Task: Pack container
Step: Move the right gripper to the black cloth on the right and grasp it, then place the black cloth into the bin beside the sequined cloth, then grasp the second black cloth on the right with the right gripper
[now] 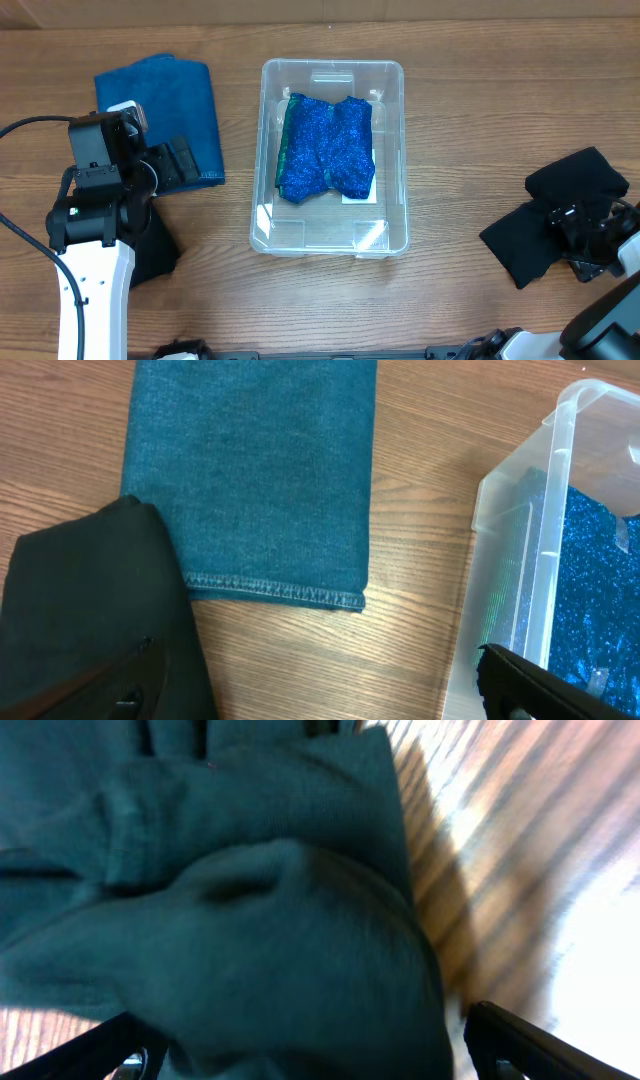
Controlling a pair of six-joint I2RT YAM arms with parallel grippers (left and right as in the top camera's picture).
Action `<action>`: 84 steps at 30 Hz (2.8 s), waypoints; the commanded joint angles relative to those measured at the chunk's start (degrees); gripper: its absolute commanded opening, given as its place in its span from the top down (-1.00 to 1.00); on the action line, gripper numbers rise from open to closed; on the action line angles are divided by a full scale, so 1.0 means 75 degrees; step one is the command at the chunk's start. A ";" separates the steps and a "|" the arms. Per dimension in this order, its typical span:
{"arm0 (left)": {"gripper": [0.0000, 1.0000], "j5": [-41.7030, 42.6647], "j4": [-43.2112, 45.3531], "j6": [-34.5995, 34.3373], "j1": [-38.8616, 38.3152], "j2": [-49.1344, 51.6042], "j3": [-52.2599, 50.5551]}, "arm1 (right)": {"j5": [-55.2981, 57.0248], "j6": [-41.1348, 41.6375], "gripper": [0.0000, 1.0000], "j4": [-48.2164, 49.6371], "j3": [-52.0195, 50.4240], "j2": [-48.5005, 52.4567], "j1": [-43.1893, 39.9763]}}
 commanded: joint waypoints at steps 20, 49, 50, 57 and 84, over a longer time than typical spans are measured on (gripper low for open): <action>-1.00 -0.0061 0.0026 0.0096 -0.0050 0.0015 0.0163 | -0.4223 -0.0746 0.92 -0.0682 0.0221 -0.0172 0.0600; -1.00 -0.0055 -0.0201 0.0093 -0.0050 0.0015 0.0163 | -0.0169 -0.0041 0.93 -0.0737 0.6114 0.2081 0.9139; -1.00 -0.0055 -0.0219 0.0096 -0.0050 0.0015 0.0163 | 0.0189 -0.0044 0.93 -0.0737 0.6114 0.2084 0.9078; -1.00 -0.0058 -0.0207 0.0096 -0.0050 0.0015 0.0163 | 0.0525 -0.0242 -1.00 -0.0866 0.6123 0.2078 0.8900; -1.00 -0.0058 0.0146 0.0093 -0.0050 0.0015 0.0163 | 0.0408 0.0941 -1.00 -0.4476 0.6067 0.0909 0.0449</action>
